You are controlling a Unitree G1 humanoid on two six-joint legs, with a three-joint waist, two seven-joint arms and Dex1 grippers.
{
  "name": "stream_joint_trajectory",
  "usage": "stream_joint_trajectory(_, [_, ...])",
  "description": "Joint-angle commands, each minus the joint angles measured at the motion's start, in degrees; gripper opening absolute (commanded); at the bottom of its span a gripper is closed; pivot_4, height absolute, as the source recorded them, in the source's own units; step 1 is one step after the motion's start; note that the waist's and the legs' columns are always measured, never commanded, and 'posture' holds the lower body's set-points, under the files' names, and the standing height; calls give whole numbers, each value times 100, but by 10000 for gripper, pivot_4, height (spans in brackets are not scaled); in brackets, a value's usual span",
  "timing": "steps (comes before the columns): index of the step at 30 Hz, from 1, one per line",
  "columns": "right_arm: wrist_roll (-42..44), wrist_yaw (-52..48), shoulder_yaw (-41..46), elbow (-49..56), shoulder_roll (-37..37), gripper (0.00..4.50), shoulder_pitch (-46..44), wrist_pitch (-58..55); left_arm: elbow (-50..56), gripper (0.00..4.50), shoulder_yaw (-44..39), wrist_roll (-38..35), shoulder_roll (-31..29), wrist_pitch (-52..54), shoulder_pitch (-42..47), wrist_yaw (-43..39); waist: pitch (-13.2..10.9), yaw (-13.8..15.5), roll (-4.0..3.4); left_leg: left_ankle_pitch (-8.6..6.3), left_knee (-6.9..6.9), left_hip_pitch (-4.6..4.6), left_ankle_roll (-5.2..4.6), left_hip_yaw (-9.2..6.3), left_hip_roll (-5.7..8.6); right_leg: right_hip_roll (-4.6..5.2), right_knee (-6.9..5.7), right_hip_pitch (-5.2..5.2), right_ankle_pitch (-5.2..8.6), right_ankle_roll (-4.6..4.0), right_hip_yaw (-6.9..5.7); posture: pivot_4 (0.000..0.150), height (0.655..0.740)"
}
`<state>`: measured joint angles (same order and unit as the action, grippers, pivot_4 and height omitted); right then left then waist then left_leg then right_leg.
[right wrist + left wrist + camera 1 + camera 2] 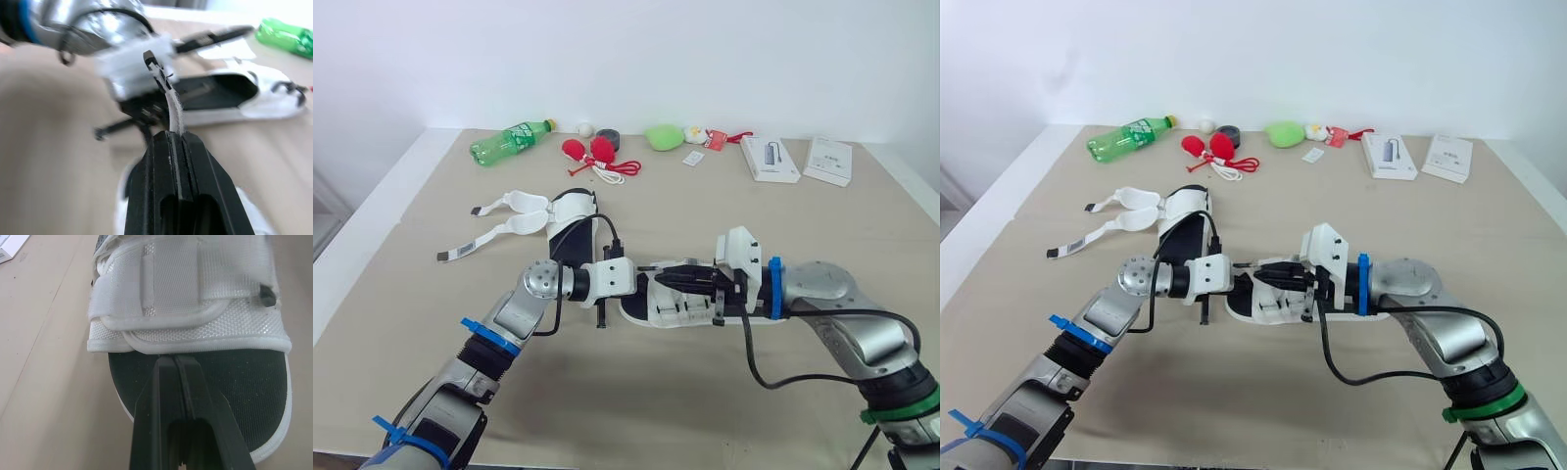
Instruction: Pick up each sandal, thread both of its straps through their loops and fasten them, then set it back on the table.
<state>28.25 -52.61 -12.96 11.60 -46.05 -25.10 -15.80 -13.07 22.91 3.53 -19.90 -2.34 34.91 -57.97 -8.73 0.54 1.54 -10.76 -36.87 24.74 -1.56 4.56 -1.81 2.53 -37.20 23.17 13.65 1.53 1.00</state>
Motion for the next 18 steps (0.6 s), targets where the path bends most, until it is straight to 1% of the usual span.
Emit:
stream_joint_trajectory(1, [-589, -85, 57, -313, 70, 599, -322, 246, -59, 0, 164, 102, 14, 51, -57, -66, 0, 4, 0, 0, 0, 3, 0, 1, 1, 1, 0, 2, 0, 0, 1, 1500, 7400])
stream_joint_trajectory(4, [-878, -77, 68, -595, 198, 599, -479, 199, -6, 0, 162, 101, 10, 75, -102, -64, 0, 2, 0, 0, -3, 15, 0, -2, 5, 0, 0, 9, -2, 15, 3, 1500, 7400])
stream_joint_trajectory(12, [-1385, -159, 97, -1209, 368, 599, -715, -28, 12, 0, 150, 104, -2, 91, -118, -50, 0, -10, 0, 0, -25, 19, -1, -1, -6, -7, 0, 9, -17, 8, 2, 1500, 7400])
stream_joint_trajectory(15, [-1460, -111, 206, -1266, 437, 10184, -765, -4, 30, 0, 154, 99, -4, 99, -128, -50, 0, -11, 0, 0, -39, 20, -1, 2, -18, -14, 0, 9, -27, 6, 2, 1500, 7400])
stream_joint_trajectory(16, [-1490, -118, 229, -1260, 461, 14547, -774, 93, 33, 0, 156, 98, -5, 99, -131, -51, 0, -12, 0, 0, -41, 21, -1, 3, -20, -14, 0, 10, -29, 4, 1, 1500, 7400])
stream_joint_trajectory(17, [-1554, -105, 245, -1248, 480, 19825, -780, 219, 38, 0, 158, 97, -7, 99, -135, -54, 0, -11, -1, 0, -42, 21, -1, 3, -20, -14, 0, 10, -30, 4, 0, 1500, 7400])
stream_joint_trajectory(18, [-1580, -109, 265, -1179, 485, 23551, -794, 292, 47, 0, 161, 93, -7, 105, -139, -60, 0, -11, -1, 0, -42, 21, -1, 3, -21, -14, 0, 10, -30, 4, 1, 1500, 7400])
